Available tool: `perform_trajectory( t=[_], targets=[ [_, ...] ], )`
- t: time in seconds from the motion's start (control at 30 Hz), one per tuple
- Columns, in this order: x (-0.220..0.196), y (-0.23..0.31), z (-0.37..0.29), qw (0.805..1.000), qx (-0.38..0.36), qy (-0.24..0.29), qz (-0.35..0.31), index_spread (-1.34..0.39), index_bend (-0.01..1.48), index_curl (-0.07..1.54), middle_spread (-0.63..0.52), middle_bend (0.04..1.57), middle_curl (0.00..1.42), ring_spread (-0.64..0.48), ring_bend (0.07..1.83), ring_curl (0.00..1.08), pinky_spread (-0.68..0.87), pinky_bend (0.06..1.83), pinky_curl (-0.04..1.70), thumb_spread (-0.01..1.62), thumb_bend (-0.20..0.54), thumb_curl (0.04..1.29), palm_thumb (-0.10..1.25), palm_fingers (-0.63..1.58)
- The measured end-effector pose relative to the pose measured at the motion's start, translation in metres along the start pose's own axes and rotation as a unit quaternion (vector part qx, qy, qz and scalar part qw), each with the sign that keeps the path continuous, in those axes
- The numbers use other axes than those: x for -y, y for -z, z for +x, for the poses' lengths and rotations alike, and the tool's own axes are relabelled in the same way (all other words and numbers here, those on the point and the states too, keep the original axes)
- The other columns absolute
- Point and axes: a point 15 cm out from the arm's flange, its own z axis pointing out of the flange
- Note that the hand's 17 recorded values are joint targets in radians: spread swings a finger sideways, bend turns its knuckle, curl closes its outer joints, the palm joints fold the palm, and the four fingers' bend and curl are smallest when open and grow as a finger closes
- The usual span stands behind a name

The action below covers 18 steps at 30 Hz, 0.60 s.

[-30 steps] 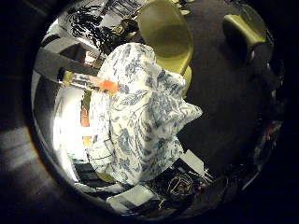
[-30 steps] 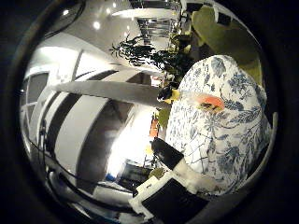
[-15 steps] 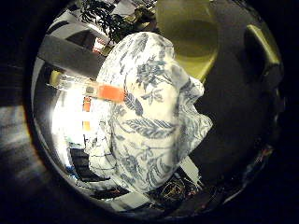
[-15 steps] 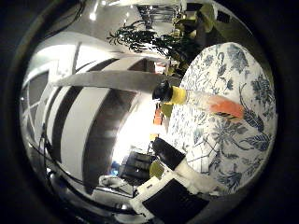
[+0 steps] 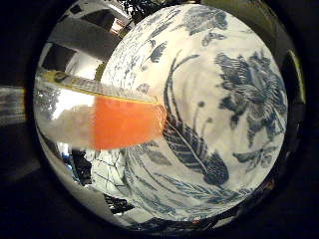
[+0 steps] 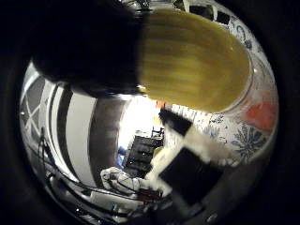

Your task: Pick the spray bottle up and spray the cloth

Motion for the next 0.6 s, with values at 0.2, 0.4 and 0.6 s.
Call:
perform_trajectory(
  t=[0.2,0.4,0.6],
  targets=[
    [0.004,-0.034,-0.029,0.999,0.031,0.007,-0.015,-0.36,0.68,0.62,-0.19,0.94,0.66,-0.22,1.08,0.53,-0.27,0.99,0.49,0.99,-0.014,0.37,0.81,1.33],
    [-0.003,-0.043,-0.077,0.996,0.084,0.013,-0.029,-0.27,1.06,0.8,-0.14,1.22,0.73,-0.21,1.31,0.63,-0.22,1.25,0.68,0.99,-0.011,0.4,0.91,1.21],
    [0.001,-0.035,-0.139,0.995,0.078,0.041,-0.04,-0.21,1.18,0.8,-0.11,1.33,0.72,-0.21,1.37,0.68,-0.19,1.28,0.84,1.04,-0.015,0.45,0.98,1.15]
  ],
)
